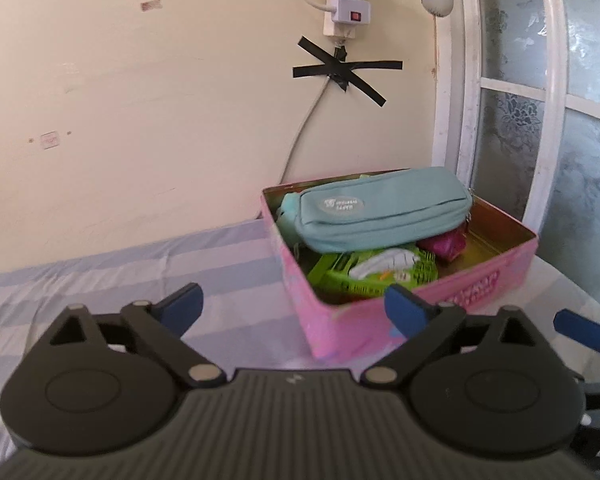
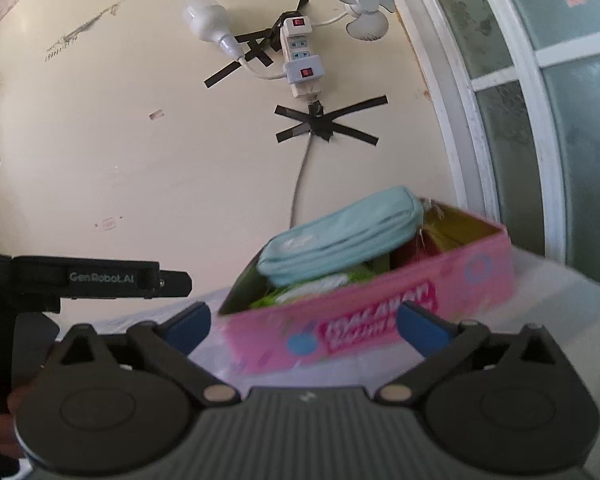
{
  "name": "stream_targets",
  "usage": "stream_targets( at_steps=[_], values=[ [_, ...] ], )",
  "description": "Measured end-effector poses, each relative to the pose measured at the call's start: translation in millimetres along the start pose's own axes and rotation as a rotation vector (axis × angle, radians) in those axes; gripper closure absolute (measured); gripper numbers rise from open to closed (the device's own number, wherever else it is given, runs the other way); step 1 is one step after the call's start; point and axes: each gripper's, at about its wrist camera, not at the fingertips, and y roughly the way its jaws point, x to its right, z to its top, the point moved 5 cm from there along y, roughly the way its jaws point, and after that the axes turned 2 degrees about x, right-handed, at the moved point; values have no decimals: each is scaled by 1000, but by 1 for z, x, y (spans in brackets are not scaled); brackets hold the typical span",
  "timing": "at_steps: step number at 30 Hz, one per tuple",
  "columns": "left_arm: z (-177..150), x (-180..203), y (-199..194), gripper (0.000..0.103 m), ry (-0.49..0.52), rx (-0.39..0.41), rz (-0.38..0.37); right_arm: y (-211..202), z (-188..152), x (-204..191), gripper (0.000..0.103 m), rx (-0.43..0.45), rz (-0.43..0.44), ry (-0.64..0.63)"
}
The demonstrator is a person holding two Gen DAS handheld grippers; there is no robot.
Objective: Organize objects
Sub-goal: 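Withdraw the left tool from the tin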
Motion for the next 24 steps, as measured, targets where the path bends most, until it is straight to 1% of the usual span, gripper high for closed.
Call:
stream_targets(
  at_steps=[2, 8, 14, 24],
  values=[
    [-6, -6, -12, 0, -11, 3, 4, -9, -5, -4, 0, -12, 4, 7],
    [-18, -19, -35, 0, -24, 21, 19, -29, -14, -16, 0, -20, 1, -2],
    [-25, -24, -44, 0, -25, 10, 33, -36, -17, -27, 0, -24, 4, -19],
    [-27, -25, -56, 0, -36, 30, 40, -44, -17, -34, 0, -21, 14, -35]
  ],
)
